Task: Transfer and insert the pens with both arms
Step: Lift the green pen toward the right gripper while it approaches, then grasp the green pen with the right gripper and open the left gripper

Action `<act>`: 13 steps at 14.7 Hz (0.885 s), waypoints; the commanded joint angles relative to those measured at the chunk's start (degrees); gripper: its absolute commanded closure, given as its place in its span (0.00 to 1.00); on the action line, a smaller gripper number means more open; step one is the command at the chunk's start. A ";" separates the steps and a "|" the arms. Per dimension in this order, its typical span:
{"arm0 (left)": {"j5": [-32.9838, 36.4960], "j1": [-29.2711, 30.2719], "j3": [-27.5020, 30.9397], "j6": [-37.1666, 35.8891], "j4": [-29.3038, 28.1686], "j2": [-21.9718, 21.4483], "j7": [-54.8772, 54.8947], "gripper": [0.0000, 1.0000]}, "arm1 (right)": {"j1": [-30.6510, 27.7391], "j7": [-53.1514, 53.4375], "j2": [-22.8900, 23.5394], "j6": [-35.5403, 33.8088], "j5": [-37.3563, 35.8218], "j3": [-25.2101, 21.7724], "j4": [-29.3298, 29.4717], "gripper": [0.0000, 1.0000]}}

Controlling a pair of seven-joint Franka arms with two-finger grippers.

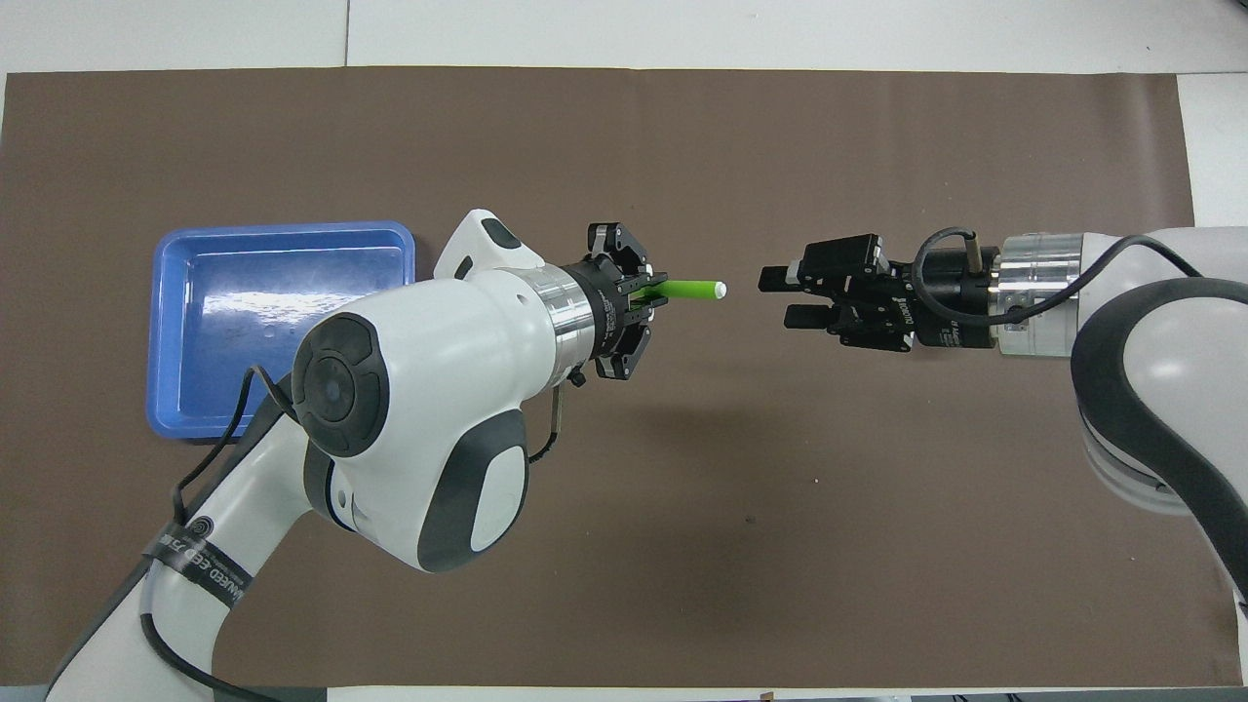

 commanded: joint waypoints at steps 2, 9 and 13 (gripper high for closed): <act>-1.01 -2.99 1.12 1.43 -0.13 0.19 -0.55 1.00 | 0.89 1.05 -1.40 1.35 1.23 0.04 -1.46 0.42; -1.01 -3.80 1.12 2.31 0.05 0.18 -0.46 1.00 | 3.01 2.98 -1.14 3.64 1.23 0.04 -1.20 0.42; -1.01 -3.80 1.12 2.40 0.05 0.27 -0.29 1.00 | 3.62 2.98 -1.23 3.37 1.23 -0.05 -1.20 0.43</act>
